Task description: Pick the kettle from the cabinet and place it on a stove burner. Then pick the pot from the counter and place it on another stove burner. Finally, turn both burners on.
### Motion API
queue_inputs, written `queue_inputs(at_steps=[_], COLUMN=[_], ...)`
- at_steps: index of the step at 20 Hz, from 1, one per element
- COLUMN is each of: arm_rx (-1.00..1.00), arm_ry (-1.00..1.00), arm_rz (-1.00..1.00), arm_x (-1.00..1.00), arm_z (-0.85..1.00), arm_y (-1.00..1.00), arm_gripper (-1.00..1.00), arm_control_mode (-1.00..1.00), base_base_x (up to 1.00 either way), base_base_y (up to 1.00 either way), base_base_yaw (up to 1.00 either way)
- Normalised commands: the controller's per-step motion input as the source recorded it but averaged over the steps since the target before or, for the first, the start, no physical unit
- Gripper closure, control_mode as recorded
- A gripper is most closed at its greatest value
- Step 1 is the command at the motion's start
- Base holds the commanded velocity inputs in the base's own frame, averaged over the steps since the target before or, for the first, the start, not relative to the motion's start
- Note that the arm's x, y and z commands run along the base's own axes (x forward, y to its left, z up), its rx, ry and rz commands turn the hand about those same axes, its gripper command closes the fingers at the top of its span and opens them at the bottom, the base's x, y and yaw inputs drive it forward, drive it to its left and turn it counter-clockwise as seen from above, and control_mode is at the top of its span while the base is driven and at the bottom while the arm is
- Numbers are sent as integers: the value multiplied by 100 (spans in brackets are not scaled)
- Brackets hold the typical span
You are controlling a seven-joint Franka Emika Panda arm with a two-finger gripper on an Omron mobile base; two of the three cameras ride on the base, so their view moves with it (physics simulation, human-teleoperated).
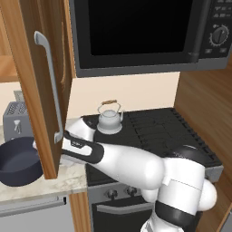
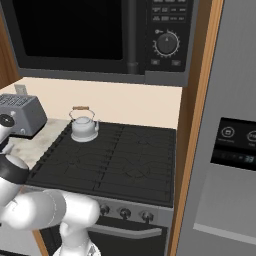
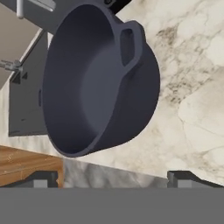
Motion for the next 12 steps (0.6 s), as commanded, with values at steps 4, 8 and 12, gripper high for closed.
queue_inputs(at_steps=[4, 8, 12], arm_rx=[0, 0, 0], arm_ry=[4, 4, 5], arm_rz=[-3, -3, -3], arm_x=[4, 4, 5], arm_z=[-11, -8, -5], arm_y=[12, 12, 10], arm_gripper=[-100, -100, -100], arm_control_mode=[-100, -100, -100], base_base_x=[0, 0, 0], base_base_y=[0, 0, 0], base_base_yaw=[0, 0, 0])
